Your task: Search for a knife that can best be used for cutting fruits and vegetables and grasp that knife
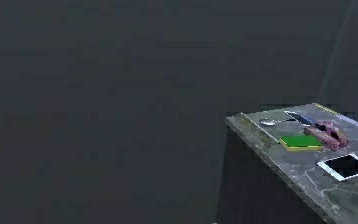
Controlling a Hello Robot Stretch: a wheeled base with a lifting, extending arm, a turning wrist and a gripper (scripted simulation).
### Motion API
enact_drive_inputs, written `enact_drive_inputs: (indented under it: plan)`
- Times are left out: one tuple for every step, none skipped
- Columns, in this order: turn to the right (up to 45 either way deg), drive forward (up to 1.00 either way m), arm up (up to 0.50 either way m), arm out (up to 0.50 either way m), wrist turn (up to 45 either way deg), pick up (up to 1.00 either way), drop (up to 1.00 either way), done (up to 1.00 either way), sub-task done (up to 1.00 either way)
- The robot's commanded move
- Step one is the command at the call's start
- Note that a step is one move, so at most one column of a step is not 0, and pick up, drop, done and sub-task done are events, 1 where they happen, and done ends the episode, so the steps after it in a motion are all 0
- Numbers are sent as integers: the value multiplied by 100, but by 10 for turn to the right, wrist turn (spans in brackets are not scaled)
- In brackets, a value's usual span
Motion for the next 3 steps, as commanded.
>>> enact_drive_inputs:
  plan:
    - [0,65,0,0,0,0,0,0,0]
    - [30,0,0,0,0,0,0,0,0]
    - [0,5,0,0,0,0,0,0,0]
